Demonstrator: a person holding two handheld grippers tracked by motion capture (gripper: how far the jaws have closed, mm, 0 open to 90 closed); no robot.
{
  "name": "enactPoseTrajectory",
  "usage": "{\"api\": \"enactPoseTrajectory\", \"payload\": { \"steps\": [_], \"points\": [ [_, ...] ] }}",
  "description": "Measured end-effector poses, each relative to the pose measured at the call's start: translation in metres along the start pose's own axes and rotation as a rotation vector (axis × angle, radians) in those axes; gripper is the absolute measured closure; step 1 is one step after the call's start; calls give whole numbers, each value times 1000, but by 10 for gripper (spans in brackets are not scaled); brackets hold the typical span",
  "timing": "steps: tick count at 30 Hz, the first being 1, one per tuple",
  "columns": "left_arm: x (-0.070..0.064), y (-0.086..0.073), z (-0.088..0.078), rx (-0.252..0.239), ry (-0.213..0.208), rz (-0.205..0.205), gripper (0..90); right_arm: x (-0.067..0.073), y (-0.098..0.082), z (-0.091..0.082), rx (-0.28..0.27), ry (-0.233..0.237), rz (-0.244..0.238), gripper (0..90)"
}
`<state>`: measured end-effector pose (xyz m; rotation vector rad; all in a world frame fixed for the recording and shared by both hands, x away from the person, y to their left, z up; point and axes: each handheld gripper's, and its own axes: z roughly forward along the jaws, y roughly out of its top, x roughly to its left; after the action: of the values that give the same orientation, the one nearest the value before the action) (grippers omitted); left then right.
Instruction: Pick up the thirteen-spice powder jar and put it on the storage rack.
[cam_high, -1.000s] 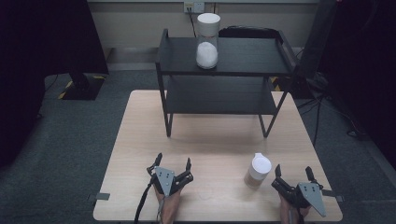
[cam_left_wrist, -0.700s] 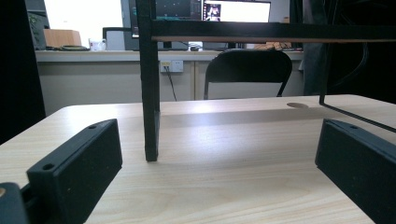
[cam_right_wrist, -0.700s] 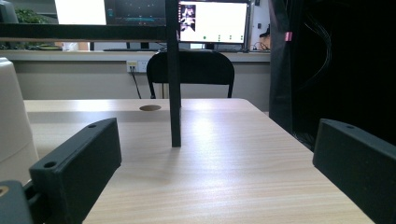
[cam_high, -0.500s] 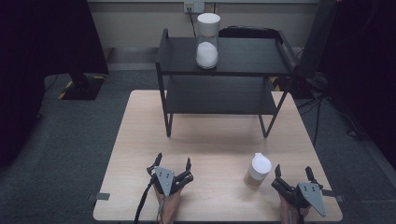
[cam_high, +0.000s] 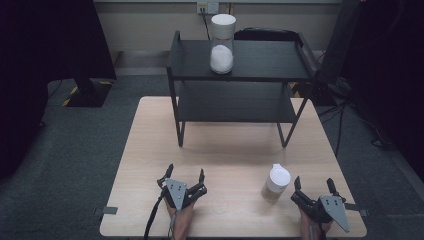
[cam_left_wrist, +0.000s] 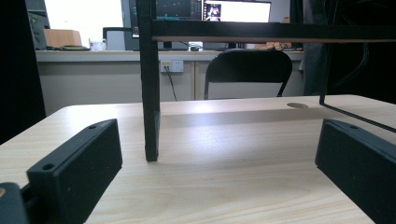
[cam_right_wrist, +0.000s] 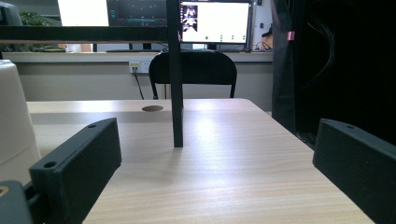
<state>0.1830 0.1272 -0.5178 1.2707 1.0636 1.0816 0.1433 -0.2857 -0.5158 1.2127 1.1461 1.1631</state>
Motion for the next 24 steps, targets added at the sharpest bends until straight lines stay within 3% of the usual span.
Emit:
{"api": "enactPoseTrajectory", "payload": {
  "steps": [12, 19, 24],
  "points": [
    [0, 0, 0, 1, 0, 0, 1, -6, 9, 1, 15, 21, 27, 0],
    [0, 0, 0, 1, 1, 0, 1, -11, 29, -2, -29, 40, 56, 0],
    [0, 0, 0, 1, 1, 0, 1, -13, 48, -4, -60, 81, 88, 0]
  ]
}}
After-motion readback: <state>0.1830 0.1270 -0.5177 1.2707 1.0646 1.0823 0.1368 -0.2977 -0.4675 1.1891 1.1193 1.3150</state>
